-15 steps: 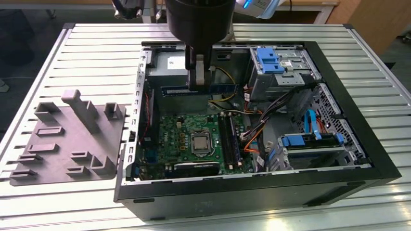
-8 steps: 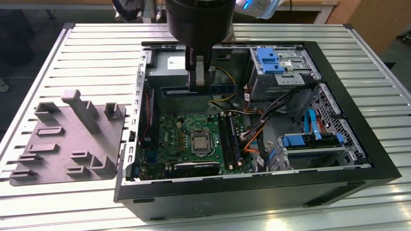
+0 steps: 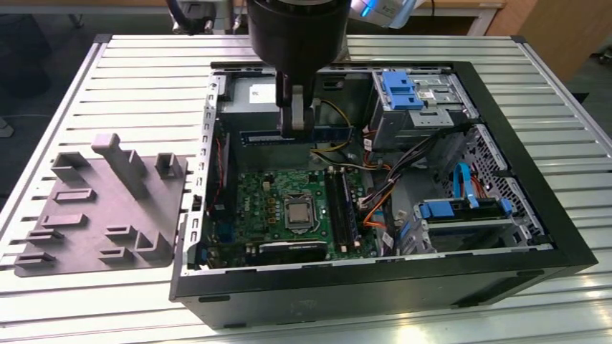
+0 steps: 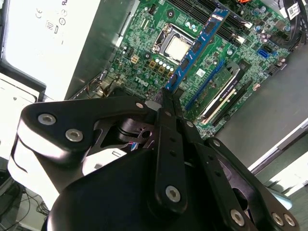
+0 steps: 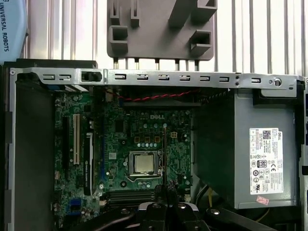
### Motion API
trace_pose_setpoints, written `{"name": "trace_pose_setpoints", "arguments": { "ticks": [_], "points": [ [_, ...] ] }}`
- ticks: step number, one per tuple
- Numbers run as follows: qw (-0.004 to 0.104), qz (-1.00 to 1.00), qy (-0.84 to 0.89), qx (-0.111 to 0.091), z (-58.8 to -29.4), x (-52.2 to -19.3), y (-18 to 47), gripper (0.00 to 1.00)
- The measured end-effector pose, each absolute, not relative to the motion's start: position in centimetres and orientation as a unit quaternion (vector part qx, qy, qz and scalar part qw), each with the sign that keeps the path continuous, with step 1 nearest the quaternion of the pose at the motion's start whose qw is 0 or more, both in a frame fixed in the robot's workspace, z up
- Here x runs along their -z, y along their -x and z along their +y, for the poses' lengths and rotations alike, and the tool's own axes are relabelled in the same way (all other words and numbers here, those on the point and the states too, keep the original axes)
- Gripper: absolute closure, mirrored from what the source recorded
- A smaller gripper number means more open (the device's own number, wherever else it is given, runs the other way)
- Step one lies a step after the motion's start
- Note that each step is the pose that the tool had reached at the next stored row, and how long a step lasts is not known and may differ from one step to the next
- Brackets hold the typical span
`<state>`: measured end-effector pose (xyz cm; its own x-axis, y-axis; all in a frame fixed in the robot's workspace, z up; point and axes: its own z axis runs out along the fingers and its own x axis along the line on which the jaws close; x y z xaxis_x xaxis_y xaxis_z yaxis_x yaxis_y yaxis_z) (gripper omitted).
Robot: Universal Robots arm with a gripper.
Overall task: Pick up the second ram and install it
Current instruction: 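Pick up the second ram and move it above second insertion slot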
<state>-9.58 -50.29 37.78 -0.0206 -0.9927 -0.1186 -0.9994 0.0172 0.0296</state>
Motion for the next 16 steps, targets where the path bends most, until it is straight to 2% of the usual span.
{"name": "trace_pose_setpoints", "arguments": {
  "ticks": [16],
  "points": [
    [0.032, 0.712, 0.699, -0.052, -50.28, -37.05, 9.58, 0.88]
  ]
}}
